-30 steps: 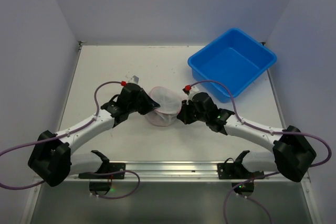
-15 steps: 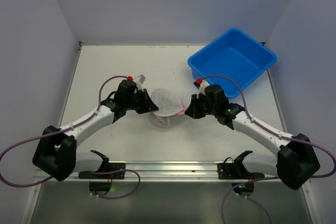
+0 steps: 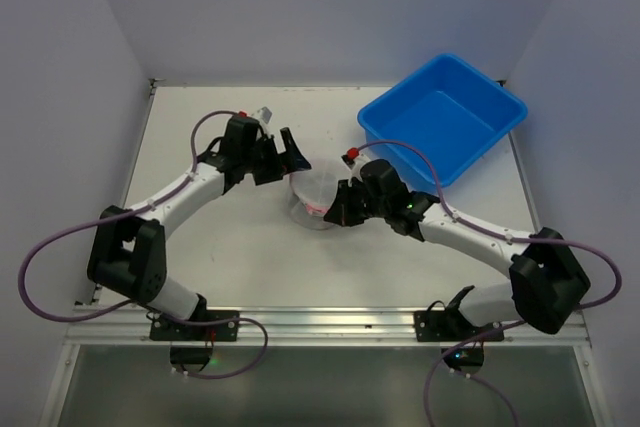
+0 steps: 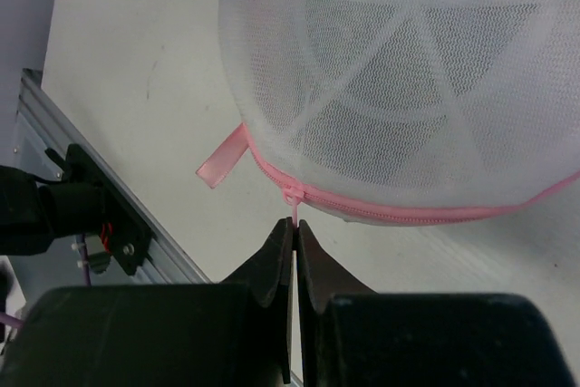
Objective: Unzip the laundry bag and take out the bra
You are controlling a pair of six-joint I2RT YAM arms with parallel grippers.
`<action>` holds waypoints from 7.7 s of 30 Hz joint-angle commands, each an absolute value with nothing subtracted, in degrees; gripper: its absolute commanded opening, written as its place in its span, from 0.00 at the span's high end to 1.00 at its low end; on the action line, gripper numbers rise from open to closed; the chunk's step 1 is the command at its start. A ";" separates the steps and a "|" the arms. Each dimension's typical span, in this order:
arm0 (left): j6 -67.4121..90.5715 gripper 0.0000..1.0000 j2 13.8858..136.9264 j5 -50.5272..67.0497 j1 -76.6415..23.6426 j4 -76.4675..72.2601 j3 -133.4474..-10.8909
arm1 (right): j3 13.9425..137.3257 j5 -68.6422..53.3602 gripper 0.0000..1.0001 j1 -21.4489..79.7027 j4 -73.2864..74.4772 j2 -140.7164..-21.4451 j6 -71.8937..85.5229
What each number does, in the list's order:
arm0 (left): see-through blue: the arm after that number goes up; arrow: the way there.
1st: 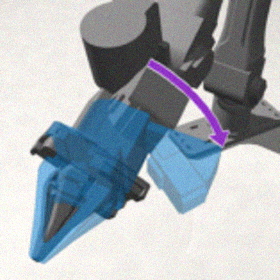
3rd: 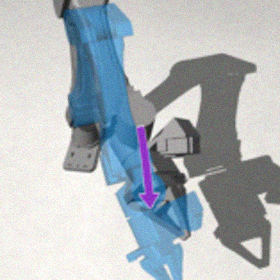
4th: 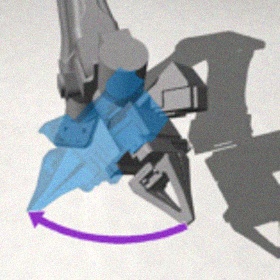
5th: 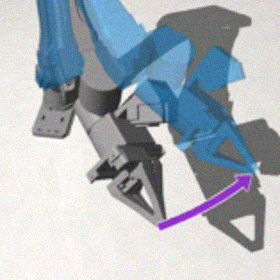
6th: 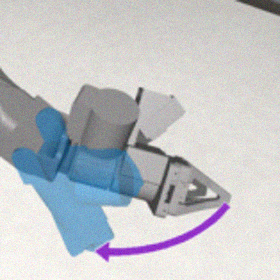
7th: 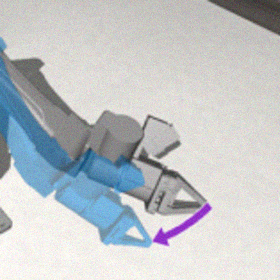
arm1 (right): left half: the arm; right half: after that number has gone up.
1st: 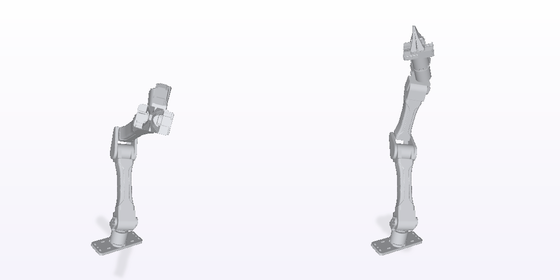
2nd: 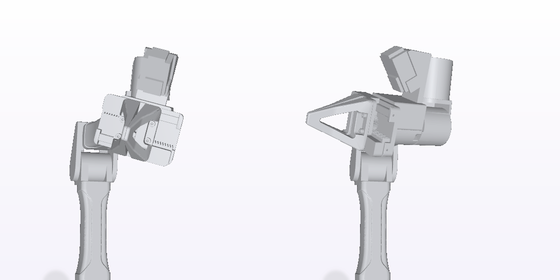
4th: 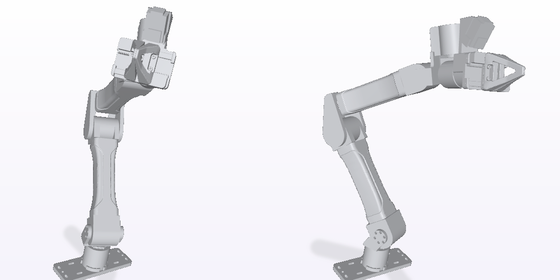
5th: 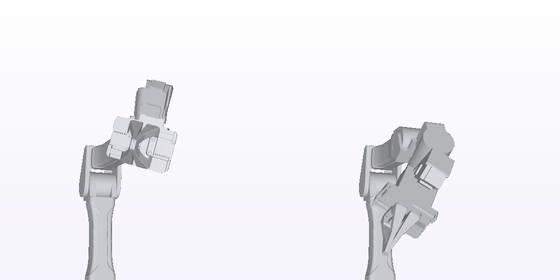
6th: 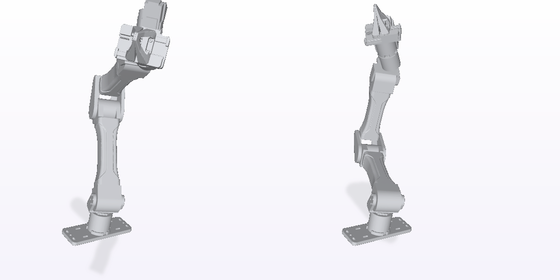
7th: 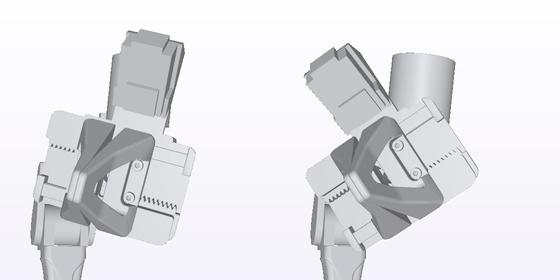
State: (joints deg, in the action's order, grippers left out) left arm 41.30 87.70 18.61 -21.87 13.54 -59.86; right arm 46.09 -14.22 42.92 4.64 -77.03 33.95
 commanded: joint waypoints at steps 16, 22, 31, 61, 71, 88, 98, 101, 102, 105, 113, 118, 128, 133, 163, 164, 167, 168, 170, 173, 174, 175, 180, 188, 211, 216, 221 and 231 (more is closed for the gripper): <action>59.85 0.42 73.12 4.84 -31.73 10.37 -44.74 | 53.00 -9.32 1.00 47.99 -2.73 -84.73 38.06; 59.85 0.94 74.71 2.99 -31.90 8.62 -43.33 | 50.89 -7.91 1.00 48.08 -0.27 -81.83 35.69; 52.39 1.00 73.22 3.68 -27.96 11.60 -43.42 | 44.30 -2.46 1.00 37.57 9.13 -74.45 32.86; 50.18 0.06 76.82 13.35 -21.97 12.75 -50.99 | 60.55 -15.73 1.00 45.61 -2.73 -90.35 37.44; 53.35 0.87 81.91 15.38 -27.42 6.94 -50.01 | 56.53 -13.01 1.00 46.58 -1.15 -87.64 36.48; 27.61 0.99 86.72 21.62 -19.78 26.18 -59.66 | 41.04 -9.83 1.00 34.71 4.67 -73.55 29.88; 35.59 0.03 91.68 22.35 -18.28 22.94 -72.43 | 56.67 -16.35 1.00 45.87 -1.39 -87.26 36.29; 37.53 0.00 86.06 17.94 -18.02 23.29 -66.38 | 60.11 -15.82 1.00 46.93 -2.37 -89.47 38.23; 37.62 0.00 84.57 17.49 -18.02 23.03 -64.53 | 60.64 -15.65 1.00 47.19 -2.46 -90.52 38.67; 37.53 0.00 79.38 14.34 -18.10 25.30 -59.16 | 61.79 -15.12 1.00 48.07 -3.43 -91.31 39.55; 44.28 0.17 74.44 18.44 -18.45 17.78 -48.88 | 64.07 -14.59 1.00 50.54 -2.82 -94.13 38.85; 46.14 0.72 76.28 19.16 -20.13 13.54 -48.08 | 63.46 -13.45 1.00 51.42 -2.11 -93.87 38.23; 39.92 1.00 76.29 16.87 -18.55 17.75 -48.69 | 48.09 -6.24 1.00 47.13 5.01 -80.34 29.80; 34.81 1.00 75.68 16.79 -18.11 21.96 -49.04 | 43.16 -6.68 1.00 34.73 7.47 -75.50 27.69; 42.18 0.29 63.71 12.74 -15.73 6.16 -34.46 | 63.04 0.35 0.19 41.93 12.67 -82.26 29.26; 42.80 0.31 65.29 12.83 -15.65 5.02 -34.11 | 61.97 -1.74 0.20 40.10 10.22 -82.79 30.49; 43.24 0.34 68.10 14.32 -15.64 1.06 -33.49 | 57.58 -7.02 0.21 37.19 5.21 -85.42 32.07; 43.24 0.36 70.03 15.54 -15.64 -1.90 -33.57 | 55.65 -8.95 0.22 36.74 4.14 -86.21 32.17; 43.59 0.40 72.41 16.08 -15.73 -3.33 -33.31 | 54.50 -10.19 0.23 35.87 2.29 -89.10 32.25; 43.68 0.46 74.96 16.70 -15.73 -6.23 -32.35 | 52.56 -12.65 0.26 34.90 0.35 -92.62 33.48; 43.68 0.47 75.58 17.13 -15.73 -7.46 -32.17 | 51.95 -13.09 0.27 34.72 0.26 -93.42 33.75; 43.59 0.49 76.11 17.31 -15.73 -7.91 -31.73 | 51.77 -13.18 0.29 34.54 0.35 -94.12 34.10; 44.03 0.70 77.78 17.14 -15.73 -11.42 -29.36 | 50.28 -14.23 0.38 30.86 -1.05 -95.98 36.65; 44.12 1.00 78.66 17.14 -15.73 -13.01 -28.13 | 50.01 -5.64 0.30 29.79 8.42 -86.33 33.67; 43.59 1.00 69.08 16.17 -15.73 -4.49 -28.65 | 71.89 -2.35 0.19 51.42 8.01 -91.40 22.94; 43.59 1.00 68.99 15.56 -15.73 -3.96 -28.56 | 70.40 -9.40 0.19 51.42 4.13 -93.95 24.87; 43.51 1.00 69.17 15.47 -15.73 -3.61 -28.74 | 65.31 -3.19 0.20 49.15 6.94 -92.30 27.50; 42.54 1.00 69.43 15.38 -15.73 -3.08 -28.65 | 53.88 12.12 0.22 36.47 21.79 -77.18 26.90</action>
